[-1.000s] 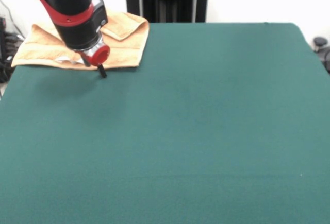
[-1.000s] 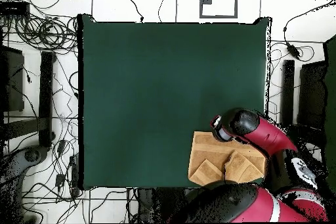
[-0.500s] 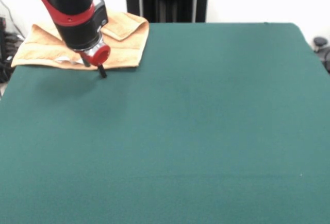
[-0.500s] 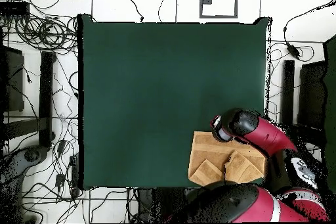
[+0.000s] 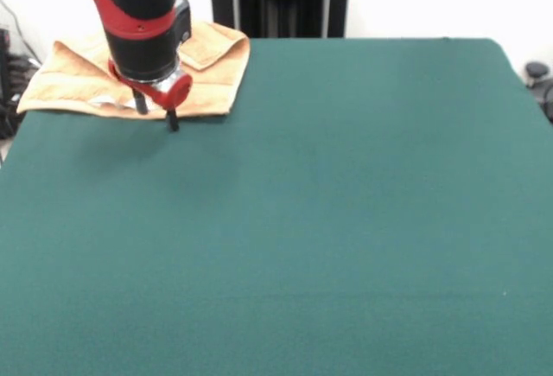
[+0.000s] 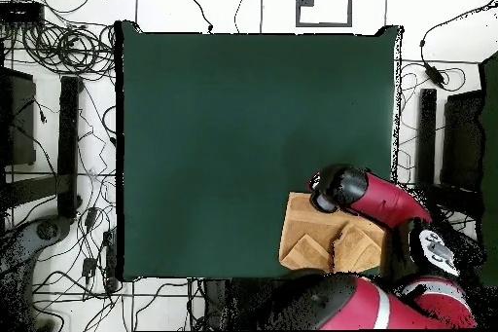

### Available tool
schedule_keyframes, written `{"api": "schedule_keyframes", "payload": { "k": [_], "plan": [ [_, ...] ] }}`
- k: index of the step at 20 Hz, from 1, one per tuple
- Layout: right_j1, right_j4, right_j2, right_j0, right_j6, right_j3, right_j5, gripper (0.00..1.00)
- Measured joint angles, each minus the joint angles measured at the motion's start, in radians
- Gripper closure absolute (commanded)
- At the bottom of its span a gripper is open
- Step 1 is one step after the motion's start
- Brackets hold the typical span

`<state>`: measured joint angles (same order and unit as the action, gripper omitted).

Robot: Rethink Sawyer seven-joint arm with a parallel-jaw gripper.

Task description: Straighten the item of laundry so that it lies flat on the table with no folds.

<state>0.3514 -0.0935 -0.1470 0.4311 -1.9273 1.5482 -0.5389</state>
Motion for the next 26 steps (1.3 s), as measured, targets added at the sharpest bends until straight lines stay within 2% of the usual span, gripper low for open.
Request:
{"api": "schedule_keyframes", "payload": {
  "k": [7, 15, 16, 26],
  "plan": [
    [0.007, -0.034, -0.036, -0.047, 0.0, 0.029, 0.097, 0.0],
    [0.013, -0.045, -0.036, -0.048, 0.0, 0.046, 0.135, 0.0],
    [0.012, -0.046, -0.032, -0.049, 0.0, 0.046, 0.139, 1.0],
    [0.013, -0.047, -0.021, -0.041, 0.0, 0.046, 0.154, 1.0]
  ]
}}
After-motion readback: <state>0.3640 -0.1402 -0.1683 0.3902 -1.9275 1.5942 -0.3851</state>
